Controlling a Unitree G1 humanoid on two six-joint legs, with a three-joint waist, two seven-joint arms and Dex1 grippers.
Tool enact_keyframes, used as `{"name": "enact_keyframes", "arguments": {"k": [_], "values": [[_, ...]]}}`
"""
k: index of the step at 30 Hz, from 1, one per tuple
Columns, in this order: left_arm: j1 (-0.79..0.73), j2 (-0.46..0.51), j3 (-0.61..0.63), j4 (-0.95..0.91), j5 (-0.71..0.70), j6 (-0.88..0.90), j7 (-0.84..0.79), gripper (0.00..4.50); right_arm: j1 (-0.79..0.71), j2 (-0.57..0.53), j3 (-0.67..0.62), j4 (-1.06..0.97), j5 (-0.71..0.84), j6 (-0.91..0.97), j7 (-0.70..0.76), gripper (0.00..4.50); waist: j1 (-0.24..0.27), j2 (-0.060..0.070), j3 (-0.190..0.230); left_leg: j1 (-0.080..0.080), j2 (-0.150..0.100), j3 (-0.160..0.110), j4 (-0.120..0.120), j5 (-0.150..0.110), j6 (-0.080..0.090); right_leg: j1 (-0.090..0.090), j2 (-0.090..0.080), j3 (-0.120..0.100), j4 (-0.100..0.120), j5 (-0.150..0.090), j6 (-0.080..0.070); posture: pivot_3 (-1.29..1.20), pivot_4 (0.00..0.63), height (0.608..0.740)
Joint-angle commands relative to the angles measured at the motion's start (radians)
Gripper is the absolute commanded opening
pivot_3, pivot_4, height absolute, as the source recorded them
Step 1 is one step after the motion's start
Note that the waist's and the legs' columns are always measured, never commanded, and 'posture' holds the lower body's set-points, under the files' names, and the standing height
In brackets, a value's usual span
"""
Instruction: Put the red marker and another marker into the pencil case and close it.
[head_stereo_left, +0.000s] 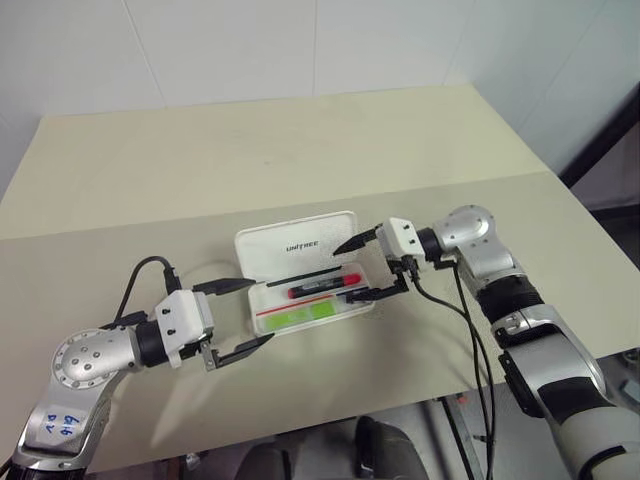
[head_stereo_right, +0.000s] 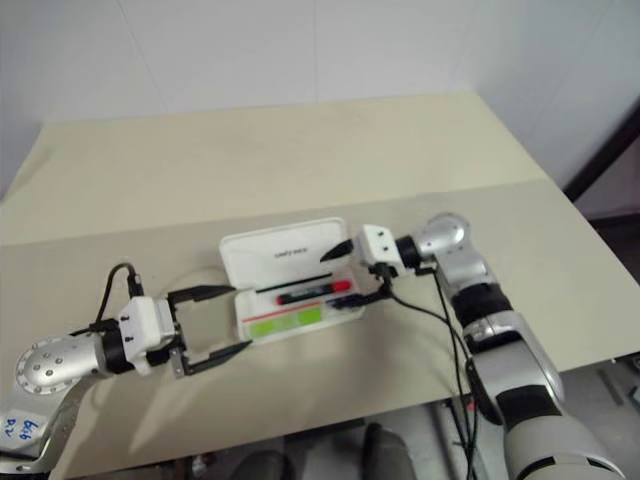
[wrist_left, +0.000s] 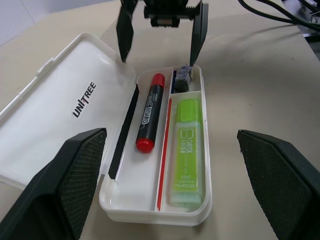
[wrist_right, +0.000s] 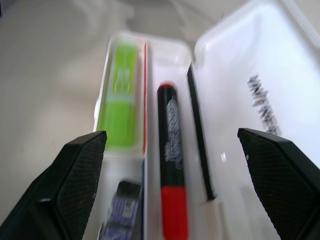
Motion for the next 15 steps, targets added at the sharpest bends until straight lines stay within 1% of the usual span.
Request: {"name": "enact_keyframes", "arguments": {"k": [1,4,8,9,12,13,15], "values": [[-0.03,0.009,0.02,0.034,-0.007,-0.03,-0.012,4.5,0.067,-0.078,-0.065,-0.149,0.068,0.089,0.057,4.48,0.005,0.0,0.0,0.0,0.0,0.0,0.0,0.0,0.0,0.0,0.0,0.0,0.0,0.0,0.0,0.0,0.15,0.74],[-0.063,0.012,0.037,0.082,-0.016,-0.044,-0.024,4.5,0.145,-0.148,-0.108,-0.241,0.095,0.153,0.019,4.48,0.012,-0.001,0.0,0.0,0.0,0.0,0.0,0.0,0.0,0.0,0.0,0.0,0.0,0.0,0.0,0.0,0.15,0.74],[-0.108,0.015,0.051,0.158,-0.024,-0.075,-0.053,4.5,0.223,-0.231,-0.164,-0.309,0.127,0.243,-0.001,4.48,0.018,0.0,0.0,0.0,0.0,0.001,0.0,0.0,0.0,0.0,0.0,-0.001,-0.001,0.0,0.0,0.0,0.15,0.74],[-0.123,0.017,0.054,0.187,-0.026,-0.087,-0.066,4.5,0.246,-0.261,-0.188,-0.315,0.127,0.241,-0.005,4.48,0.02,0.0,0.0,0.0,0.0,0.001,0.0,0.0,0.0,0.0,0.0,-0.001,-0.001,0.0,0.0,0.0,0.15,0.74],[-0.159,0.019,0.061,0.268,-0.032,-0.123,-0.099,3.86,0.277,-0.307,-0.249,-0.309,0.126,0.225,-0.04,4.5,0.022,-0.001,0.0,0.0,0.0,0.002,0.0,0.0,0.0,0.0,0.0,-0.001,-0.001,0.0,0.0,0.0,0.15,0.74],[-0.171,0.018,0.061,0.294,-0.031,-0.135,-0.107,3.58,0.28,-0.313,-0.267,-0.298,0.125,0.223,-0.053,4.5,0.021,-0.001,0.0,-0.001,0.0,0.003,0.0,0.0,0.0,0.0,0.0,0.0,-0.001,0.0,0.0,0.0,0.15,0.74],[-0.188,0.014,0.065,0.332,-0.032,-0.152,-0.116,2.81,0.285,-0.321,-0.298,-0.276,0.124,0.223,-0.072,4.5,0.019,-0.001,0.0,-0.001,0.0,0.004,0.0,0.0,0.0,0.0,0.0,0.0,-0.001,0.0,0.0,0.0,0.15,0.74]]}}
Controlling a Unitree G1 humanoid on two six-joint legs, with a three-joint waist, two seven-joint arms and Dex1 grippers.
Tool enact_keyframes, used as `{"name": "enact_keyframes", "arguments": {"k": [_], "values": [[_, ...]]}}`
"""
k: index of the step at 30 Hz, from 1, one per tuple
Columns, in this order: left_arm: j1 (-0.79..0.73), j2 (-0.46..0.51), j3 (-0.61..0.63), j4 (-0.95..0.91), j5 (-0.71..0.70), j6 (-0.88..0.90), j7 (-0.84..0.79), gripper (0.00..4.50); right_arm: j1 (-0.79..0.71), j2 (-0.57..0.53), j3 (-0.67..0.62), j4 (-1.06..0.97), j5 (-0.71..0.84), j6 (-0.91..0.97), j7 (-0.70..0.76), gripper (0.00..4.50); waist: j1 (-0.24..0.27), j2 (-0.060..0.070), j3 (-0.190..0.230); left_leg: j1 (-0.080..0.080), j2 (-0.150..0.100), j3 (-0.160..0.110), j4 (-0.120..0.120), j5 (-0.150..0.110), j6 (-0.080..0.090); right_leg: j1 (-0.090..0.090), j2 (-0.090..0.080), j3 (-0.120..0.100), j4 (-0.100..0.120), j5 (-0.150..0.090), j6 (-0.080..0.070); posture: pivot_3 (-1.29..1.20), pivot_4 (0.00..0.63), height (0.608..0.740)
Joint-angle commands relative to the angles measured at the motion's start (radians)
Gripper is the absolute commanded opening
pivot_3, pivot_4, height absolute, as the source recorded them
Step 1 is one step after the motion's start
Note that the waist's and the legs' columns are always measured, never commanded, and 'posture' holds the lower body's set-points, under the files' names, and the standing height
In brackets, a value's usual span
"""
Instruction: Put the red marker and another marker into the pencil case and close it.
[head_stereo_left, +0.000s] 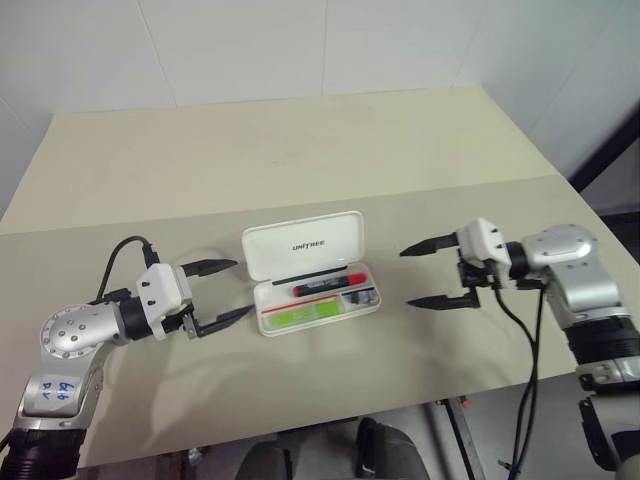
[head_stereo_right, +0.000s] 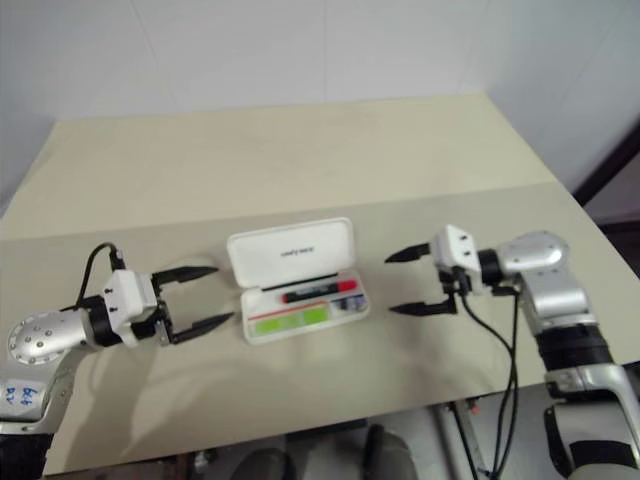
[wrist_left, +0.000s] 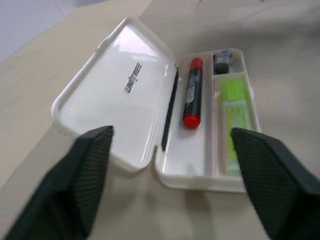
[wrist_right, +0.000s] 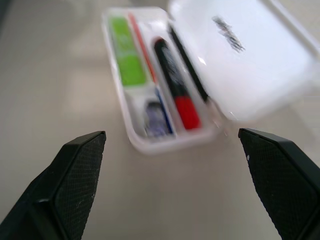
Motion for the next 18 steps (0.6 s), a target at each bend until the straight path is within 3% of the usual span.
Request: {"name": "enact_keyframes", "arguments": {"k": [1,8,14,18], "values": [[-0.032,0.002,0.028,0.039,-0.025,-0.046,-0.021,2.45,0.001,-0.024,-0.074,0.012,0.017,-0.005,-0.034,4.5,-0.001,0.0,0.0,0.0,0.0,0.0,0.0,0.0,0.0,0.0,0.0,0.0,0.0,0.0,0.0,0.0,0.15,0.74],[-0.011,-0.01,0.068,0.077,-0.033,-0.076,-0.005,0.04,0.0,-0.013,-0.076,0.033,-0.002,-0.021,-0.042,4.5,-0.003,0.0,0.0,0.0,0.0,0.001,0.0,0.0,0.0,0.0,0.0,0.0,0.0,0.0,0.0,0.0,0.15,0.74],[-0.022,-0.113,0.142,0.096,-0.004,-0.08,0.209,0.04,-0.045,0.018,-0.053,0.069,-0.033,-0.047,-0.057,4.5,0.002,-0.001,0.0,0.0,0.0,0.001,0.0,0.0,0.0,0.0,0.0,0.0,0.0,0.0,0.001,0.0,0.15,0.74],[-0.051,-0.139,0.119,0.112,0.05,-0.057,0.306,0.04,-0.071,0.034,-0.045,0.091,-0.052,-0.06,-0.058,4.5,0.001,-0.002,-0.001,0.001,0.0,0.001,0.0,0.0,0.0,0.0,0.0,0.0,0.0,0.0,0.001,0.0,0.15,0.74]]}}
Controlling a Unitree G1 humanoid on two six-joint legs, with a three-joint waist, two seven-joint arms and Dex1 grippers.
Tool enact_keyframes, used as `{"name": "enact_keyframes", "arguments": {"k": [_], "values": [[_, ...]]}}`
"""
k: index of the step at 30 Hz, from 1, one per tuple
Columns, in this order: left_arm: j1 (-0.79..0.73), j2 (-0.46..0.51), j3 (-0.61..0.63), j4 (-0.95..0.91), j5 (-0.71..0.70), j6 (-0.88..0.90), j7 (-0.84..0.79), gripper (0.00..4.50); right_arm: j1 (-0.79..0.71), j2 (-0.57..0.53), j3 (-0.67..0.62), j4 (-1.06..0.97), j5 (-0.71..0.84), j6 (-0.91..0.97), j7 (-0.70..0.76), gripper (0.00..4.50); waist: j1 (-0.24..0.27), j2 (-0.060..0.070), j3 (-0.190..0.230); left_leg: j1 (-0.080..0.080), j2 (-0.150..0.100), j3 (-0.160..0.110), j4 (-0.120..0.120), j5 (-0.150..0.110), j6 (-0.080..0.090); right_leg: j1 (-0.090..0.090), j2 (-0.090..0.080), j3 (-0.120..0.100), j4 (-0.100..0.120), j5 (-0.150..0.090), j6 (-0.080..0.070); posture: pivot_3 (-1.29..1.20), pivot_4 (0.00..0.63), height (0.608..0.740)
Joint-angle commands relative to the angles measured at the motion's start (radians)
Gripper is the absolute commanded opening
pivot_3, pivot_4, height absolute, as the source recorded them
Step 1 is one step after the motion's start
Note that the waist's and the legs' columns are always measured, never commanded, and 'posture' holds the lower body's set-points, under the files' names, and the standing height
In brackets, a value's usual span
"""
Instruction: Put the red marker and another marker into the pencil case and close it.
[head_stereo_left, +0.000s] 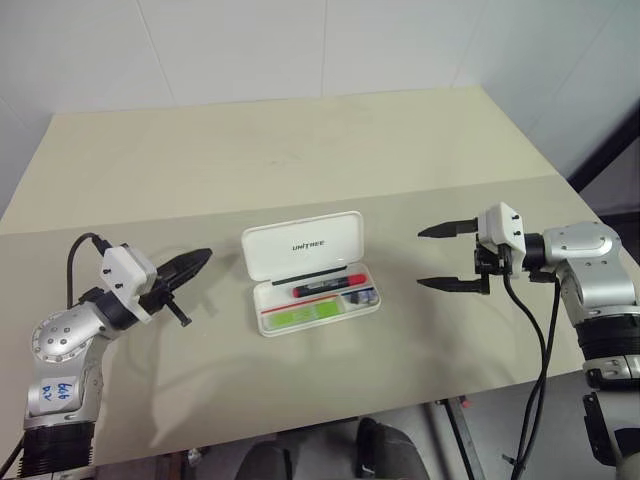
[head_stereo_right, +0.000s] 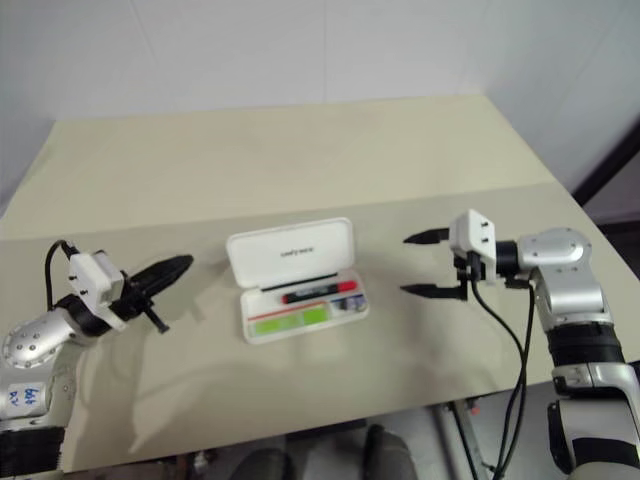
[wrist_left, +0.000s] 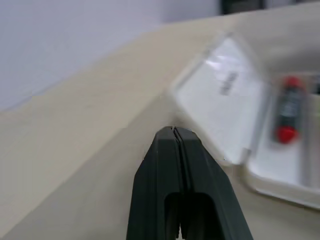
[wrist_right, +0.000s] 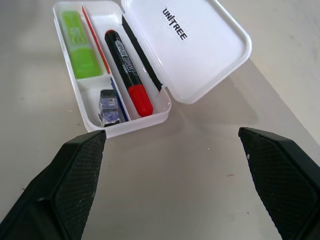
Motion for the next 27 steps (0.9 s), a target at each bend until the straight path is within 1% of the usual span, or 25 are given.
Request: {"name": "enact_keyframes", "arguments": {"k": [1,3,7,8,10,13,17,22,24,27], "values": [[-0.029,-0.008,-0.006,-0.005,0.037,0.023,0.072,0.04,-0.034,0.007,-0.01,0.011,-0.007,-0.025,-0.009,4.5,0.0,0.0,0.0,0.0,0.0,0.0,0.0,0.0,0.0,0.0,0.0,0.0,0.0,0.0,0.0,0.0,0.15,0.74],[-0.049,-0.024,-0.027,-0.008,0.017,0.069,0.084,0.04,-0.045,0.014,-0.008,0.017,-0.013,-0.027,-0.007,4.5,0.001,-0.001,0.0,0.0,0.0,0.0,0.0,0.0,0.0,0.0,0.0,0.0,0.0,0.0,0.0,0.0,0.15,0.74],[-0.146,-0.06,-0.102,0.061,0.075,0.136,0.143,0.04,-0.062,0.033,-0.008,0.015,-0.014,-0.017,-0.01,4.5,0.003,-0.001,0.0,0.0,0.0,0.0,0.0,0.0,0.0,0.0,0.0,0.0,0.0,0.0,0.0,0.0,0.15,0.74],[-0.171,-0.07,-0.115,0.082,0.082,0.143,0.152,0.04,-0.061,0.039,-0.014,0.003,0.008,0.0,0.003,4.5,0.001,-0.001,-0.001,0.0,0.0,0.0,0.0,0.0,0.0,0.0,0.0,-0.001,0.0,0.0,0.0,0.0,0.15,0.74],[-0.235,-0.101,-0.145,0.136,0.087,0.18,0.17,0.04,-0.057,0.062,-0.036,-0.052,0.074,0.097,-0.008,4.5,0.0,-0.002,-0.001,0.0,0.0,0.0,0.0,0.0,0.0,0.0,0.0,-0.001,0.0,0.0,0.0,0.0,0.15,0.74],[-0.285,-0.122,-0.177,0.18,0.108,0.192,0.178,0.04,-0.044,0.067,-0.042,-0.113,0.118,0.185,-0.014,4.5,-0.003,-0.002,-0.001,0.0,0.0,0.0,0.0,0.0,0.0,0.0,0.0,-0.003,0.0,0.0,0.0,0.0,0.15,0.74],[-0.335,-0.151,-0.219,0.213,0.084,0.199,0.116,0.04,-0.014,0.065,-0.043,-0.227,0.194,0.331,-0.019,4.5,0.002,-0.002,-0.001,0.001,0.0,0.0,0.0,0.0,0.0,0.0,0.0,-0.004,0.0,0.0,0.0,0.0,0.15,0.74],[-0.324,-0.144,-0.221,0.19,0.058,0.171,0.038,0.04,0.014,0.064,-0.051,-0.323,0.258,0.447,-0.032,4.5,0.0,-0.002,-0.001,0.0,0.0,-0.001,0.0,0.0,0.0,0.0,0.0,-0.005,0.0,0.0,0.0,0.0,0.15,0.74],[-0.309,-0.135,-0.219,0.178,0.047,0.152,-0.003,0.04,0.022,0.066,-0.051,-0.328,0.259,0.443,-0.031,4.5,0.0,-0.002,-0.001,0.0,0.0,-0.001,0.0,0.0,0.0,0.0,0.0,-0.005,0.0,0.0,0.0,0.0,0.15,0.74],[-0.304,-0.112,-0.222,0.168,0.042,0.109,-0.072,0.04,0.028,0.055,-0.04,-0.282,0.226,0.4,-0.01,4.5,0.001,-0.002,-0.001,0.0,0.0,-0.001,0.001,0.0,0.0,0.0,0.0,-0.005,0.0,0.0,0.0,0.0,0.15,0.74]]}}
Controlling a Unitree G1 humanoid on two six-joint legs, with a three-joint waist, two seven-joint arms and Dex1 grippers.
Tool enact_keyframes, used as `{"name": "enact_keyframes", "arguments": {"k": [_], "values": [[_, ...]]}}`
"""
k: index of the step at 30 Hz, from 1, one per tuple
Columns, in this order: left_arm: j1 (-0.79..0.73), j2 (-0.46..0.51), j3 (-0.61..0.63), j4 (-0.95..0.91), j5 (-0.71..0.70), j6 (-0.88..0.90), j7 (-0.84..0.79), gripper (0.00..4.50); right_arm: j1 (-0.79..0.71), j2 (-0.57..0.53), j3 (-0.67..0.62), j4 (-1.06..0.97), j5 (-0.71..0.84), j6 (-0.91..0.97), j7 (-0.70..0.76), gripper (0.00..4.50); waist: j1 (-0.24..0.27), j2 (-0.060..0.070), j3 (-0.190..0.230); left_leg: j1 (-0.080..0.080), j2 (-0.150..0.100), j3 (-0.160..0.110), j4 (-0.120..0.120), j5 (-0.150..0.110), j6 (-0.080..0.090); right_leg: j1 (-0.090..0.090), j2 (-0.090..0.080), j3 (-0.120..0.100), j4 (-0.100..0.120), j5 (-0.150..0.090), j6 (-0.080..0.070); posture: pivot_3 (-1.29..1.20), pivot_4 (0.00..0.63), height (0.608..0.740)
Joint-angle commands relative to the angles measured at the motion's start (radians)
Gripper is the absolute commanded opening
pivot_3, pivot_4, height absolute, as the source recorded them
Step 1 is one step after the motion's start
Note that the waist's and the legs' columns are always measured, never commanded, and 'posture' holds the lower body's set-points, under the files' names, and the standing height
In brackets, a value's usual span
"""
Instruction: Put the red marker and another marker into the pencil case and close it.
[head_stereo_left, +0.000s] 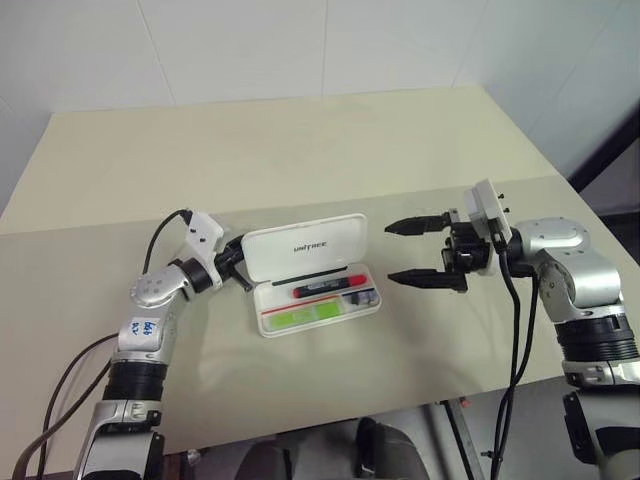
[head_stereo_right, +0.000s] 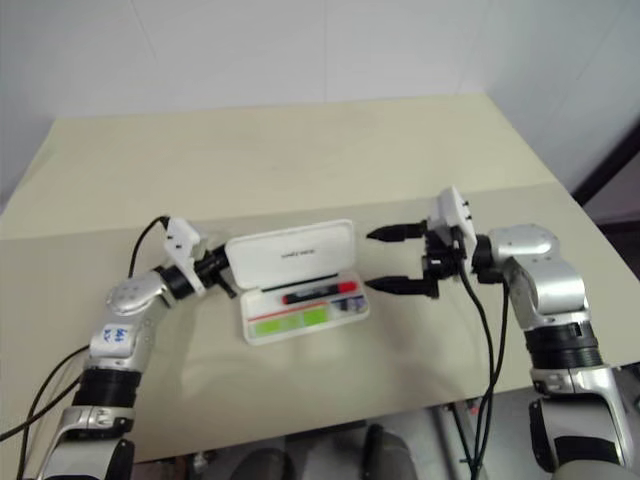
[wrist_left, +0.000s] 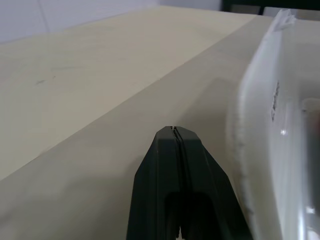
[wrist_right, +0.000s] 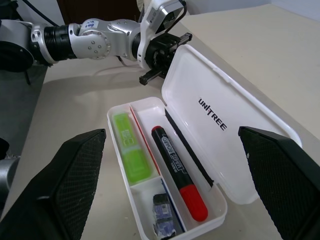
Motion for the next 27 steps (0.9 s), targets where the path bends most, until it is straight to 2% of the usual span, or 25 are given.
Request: {"name": "enact_keyframes", "arguments": {"k": [1,11,18,27], "values": [[0.0,0.03,0.002,-0.056,-0.025,-0.067,-0.082,0.04,0.006,-0.024,-0.026,0.031,-0.017,-0.047,0.023,4.5,0.001,0.0,0.0,0.0,0.0,0.0,0.0,0.0,0.0,0.0,0.0,0.0,0.0,0.0,0.0,0.0,0.15,0.74],[-0.049,0.101,-0.103,-0.064,0.05,-0.203,-0.254,0.04,-0.044,-0.08,-0.036,0.242,-0.107,-0.138,0.055,4.5,-0.001,0.0,0.0,0.0,0.0,0.0,0.0,0.0,0.0,0.0,0.0,0.0,0.0,0.0,0.0,0.0,0.15,0.74],[-0.049,0.119,-0.217,-0.133,0.107,-0.182,-0.319,0.04,-0.05,-0.098,-0.049,0.262,-0.111,-0.132,0.038,4.5,-0.001,0.0,0.0,0.0,0.0,0.0,0.0,0.0,0.0,0.0,0.0,0.0,0.0,0.0,0.0,0.0,0.15,0.74],[-0.035,0.124,-0.335,-0.181,0.206,-0.057,-0.306,0.04,-0.037,-0.088,-0.06,0.211,-0.102,-0.118,0.002,4.5,0.001,0.0,0.0,-0.001,0.0,0.001,0.0,0.0,0.0,0.0,0.0,0.0,0.0,0.0,0.0,0.0,0.15,0.74]]}}
